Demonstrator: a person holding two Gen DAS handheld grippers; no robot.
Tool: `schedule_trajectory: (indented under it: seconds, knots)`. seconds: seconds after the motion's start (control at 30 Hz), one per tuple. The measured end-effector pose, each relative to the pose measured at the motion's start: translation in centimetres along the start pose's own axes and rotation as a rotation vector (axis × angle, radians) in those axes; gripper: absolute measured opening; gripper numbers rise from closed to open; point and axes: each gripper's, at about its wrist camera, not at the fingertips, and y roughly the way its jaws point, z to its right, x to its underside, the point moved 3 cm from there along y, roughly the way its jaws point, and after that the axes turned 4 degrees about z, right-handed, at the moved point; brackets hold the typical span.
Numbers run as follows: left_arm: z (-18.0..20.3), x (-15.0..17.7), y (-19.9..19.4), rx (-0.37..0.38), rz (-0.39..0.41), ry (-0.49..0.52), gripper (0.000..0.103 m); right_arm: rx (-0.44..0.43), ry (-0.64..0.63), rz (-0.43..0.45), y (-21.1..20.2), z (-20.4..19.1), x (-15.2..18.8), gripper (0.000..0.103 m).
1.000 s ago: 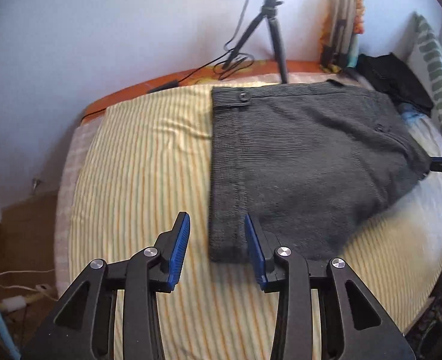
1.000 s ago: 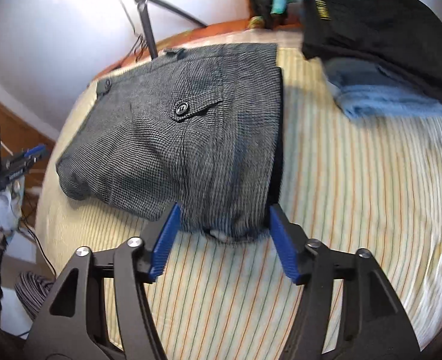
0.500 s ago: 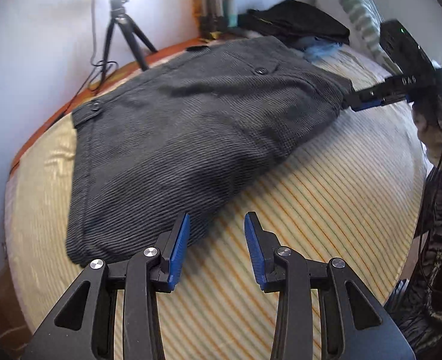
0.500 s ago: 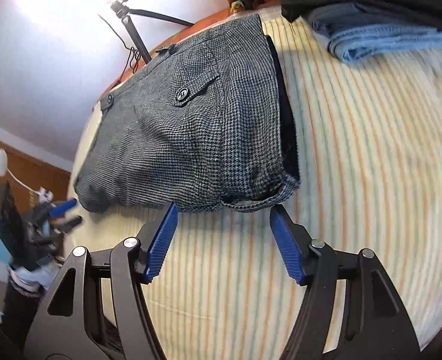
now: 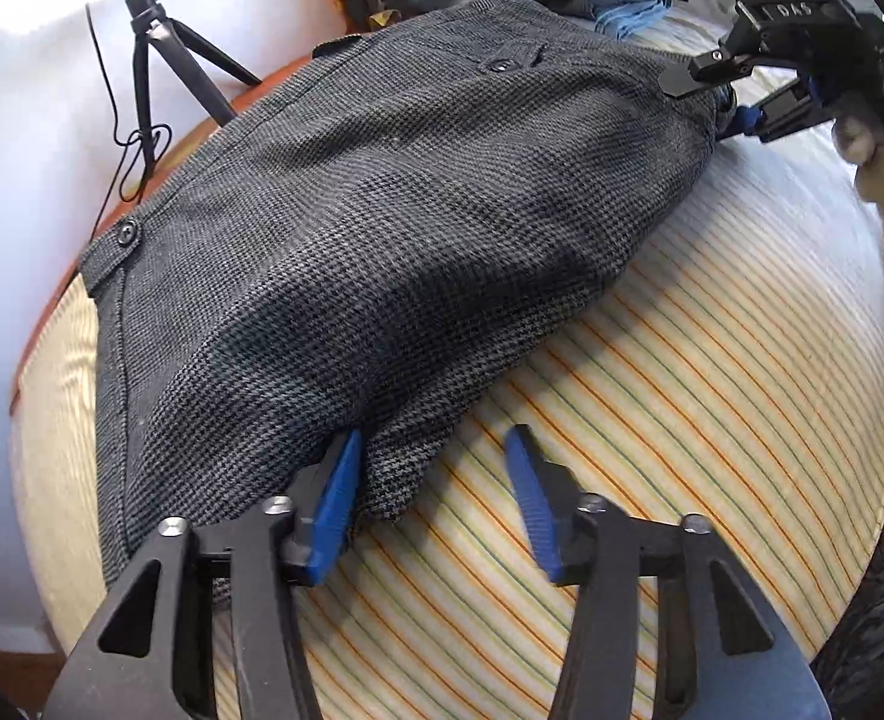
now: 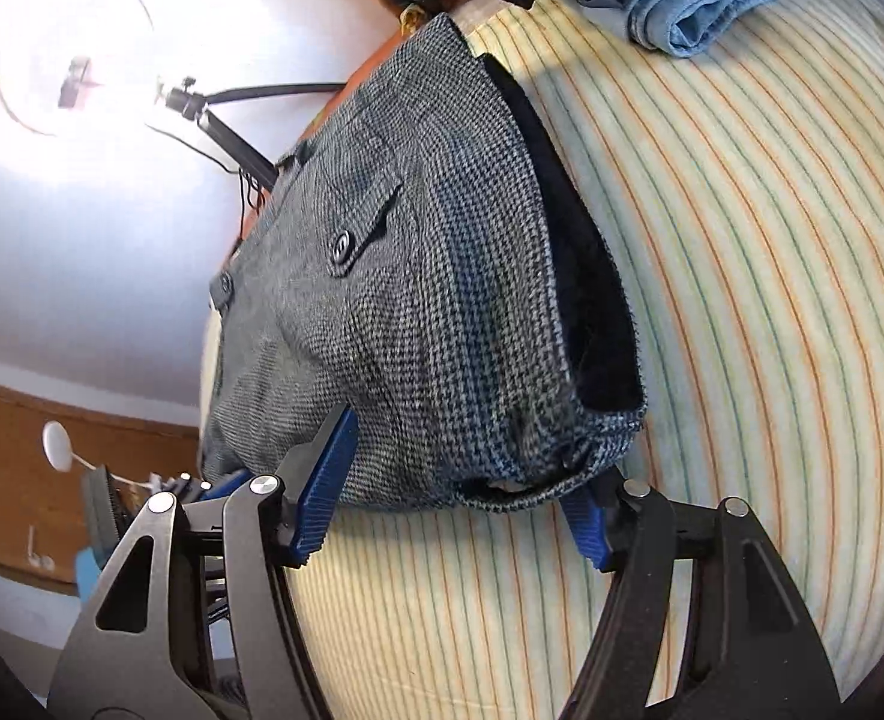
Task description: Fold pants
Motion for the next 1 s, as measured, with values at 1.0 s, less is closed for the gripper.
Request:
schedule_trajectory:
  seconds: [1.0]
  knots:
    - [-1.6, -2.8, -7.6, 0.108, 0.134, -0.173, 0.031, 0.077, -0.232, 0.093, -4.5, -1.0, -0.3, 0.063]
